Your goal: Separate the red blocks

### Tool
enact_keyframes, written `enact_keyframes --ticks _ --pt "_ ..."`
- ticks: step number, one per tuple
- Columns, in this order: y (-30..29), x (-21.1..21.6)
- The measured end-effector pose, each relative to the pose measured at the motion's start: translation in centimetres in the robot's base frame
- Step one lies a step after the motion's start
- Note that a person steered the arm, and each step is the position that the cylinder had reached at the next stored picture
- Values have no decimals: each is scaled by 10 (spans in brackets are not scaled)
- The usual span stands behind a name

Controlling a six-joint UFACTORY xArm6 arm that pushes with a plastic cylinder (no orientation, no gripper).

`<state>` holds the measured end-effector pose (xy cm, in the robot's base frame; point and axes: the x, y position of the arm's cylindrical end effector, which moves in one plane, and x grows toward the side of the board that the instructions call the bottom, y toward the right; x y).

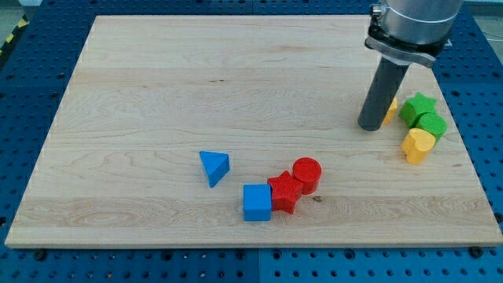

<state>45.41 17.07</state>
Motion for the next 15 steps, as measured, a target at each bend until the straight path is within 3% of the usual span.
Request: enact_keyframes --ticks 1,3,4,5,6,8,10,11,14,15 --pt "-18 3" --pt "-6 82" --pt "-9 147" --pt "-54 157" --pt "-99 128" --pt "-105 63" --pt "-146 53" --pt "-160 29" --pt "-50 26" --pt "-55 36"
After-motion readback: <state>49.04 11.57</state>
